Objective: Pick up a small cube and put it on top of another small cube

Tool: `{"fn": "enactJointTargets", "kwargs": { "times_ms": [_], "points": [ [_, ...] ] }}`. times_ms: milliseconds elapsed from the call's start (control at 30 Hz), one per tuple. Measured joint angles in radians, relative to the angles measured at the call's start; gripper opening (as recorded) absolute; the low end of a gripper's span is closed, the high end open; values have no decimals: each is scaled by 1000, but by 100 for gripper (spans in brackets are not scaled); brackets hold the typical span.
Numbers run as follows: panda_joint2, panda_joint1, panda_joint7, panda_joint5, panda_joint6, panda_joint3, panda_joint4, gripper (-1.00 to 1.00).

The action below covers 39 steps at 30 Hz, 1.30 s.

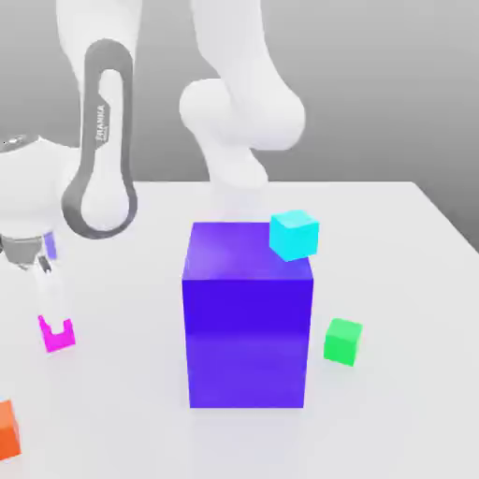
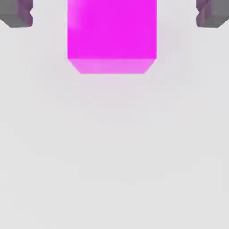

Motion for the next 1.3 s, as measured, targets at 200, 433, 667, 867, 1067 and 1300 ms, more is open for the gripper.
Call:
{"fn": "enactJointTargets", "kwargs": {
  "times_ms": [200, 433, 667, 867, 1067, 1300],
  "points": [
    [19, -15, -5, 6, 15, 17, 4, -100],
    [-145, 46, 97, -126, -111, -76, -32, -100],
    [-234, 253, 271, -176, -215, 38, 34, -100],
    [-279, 531, 471, -128, -279, 178, 105, -100],
    [-315, 794, 666, -70, -339, 320, 174, -100],
    [-446, 951, 1055, -30, -376, 445, 25, -100]
  ]
}}
